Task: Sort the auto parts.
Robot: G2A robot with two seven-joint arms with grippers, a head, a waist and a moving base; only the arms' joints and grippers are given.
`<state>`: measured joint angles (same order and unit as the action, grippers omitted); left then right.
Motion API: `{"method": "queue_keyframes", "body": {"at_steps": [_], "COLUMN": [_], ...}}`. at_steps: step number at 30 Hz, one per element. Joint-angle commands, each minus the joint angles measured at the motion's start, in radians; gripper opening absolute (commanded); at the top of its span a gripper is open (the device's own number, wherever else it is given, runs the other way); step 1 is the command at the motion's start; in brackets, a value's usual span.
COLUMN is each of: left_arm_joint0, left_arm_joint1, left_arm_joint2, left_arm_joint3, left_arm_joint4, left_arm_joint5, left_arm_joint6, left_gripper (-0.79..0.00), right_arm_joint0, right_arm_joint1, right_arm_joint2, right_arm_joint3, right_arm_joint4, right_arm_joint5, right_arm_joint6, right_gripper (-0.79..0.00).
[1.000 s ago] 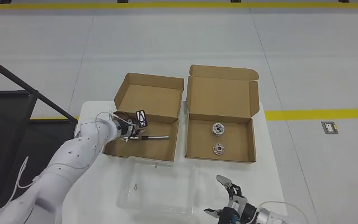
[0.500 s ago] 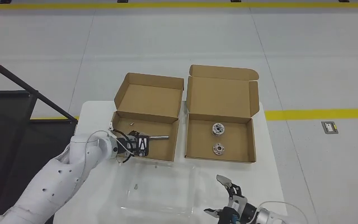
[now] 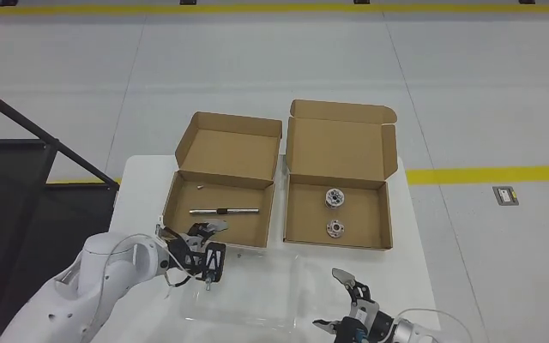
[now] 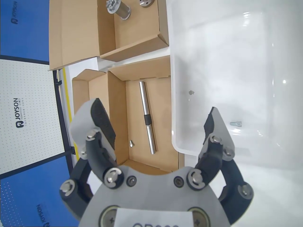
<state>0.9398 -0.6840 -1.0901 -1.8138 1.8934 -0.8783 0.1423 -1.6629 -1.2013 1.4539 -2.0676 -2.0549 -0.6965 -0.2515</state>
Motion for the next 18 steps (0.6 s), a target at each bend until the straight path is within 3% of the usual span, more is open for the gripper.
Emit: {"method": "queue_keyframes", "body": {"at_steps": [1,8,14,18], "left_arm_joint0": [0.000,0.012,0.004,0.014], "left_arm_joint1": [0.000,0.000,0.013,0.038], "left_arm_joint2": [0.000,0.027,0.031,0.076], "left_arm_joint3": [0.000,-0.022,-0.155,-0.203], "left_arm_joint4": [0.000,0.090,0.209,0.280], "left_arm_joint5": [0.000,-0.003,-0.131,-0.134], "left_arm_joint6": [0.000,-0.047,-0.049,-0.007], "left_gripper": [0.000,0.000,0.000,0.000], "right_arm_joint0": [0.000,0.000,0.000,0.000], "right_arm_joint1": [0.000,0.000,0.000,0.000], "right_arm_joint2": [0.000,0.000,0.000,0.000], "right_arm_joint3": [0.000,0.000,0.000,0.000], "right_arm_joint4": [0.000,0.000,0.000,0.000], "right_arm_joint5": [0.000,0.000,0.000,0.000], "right_arm_joint6": [0.000,0.000,0.000,0.000], "right_gripper": [0.000,0.000,0.000,0.000]}}
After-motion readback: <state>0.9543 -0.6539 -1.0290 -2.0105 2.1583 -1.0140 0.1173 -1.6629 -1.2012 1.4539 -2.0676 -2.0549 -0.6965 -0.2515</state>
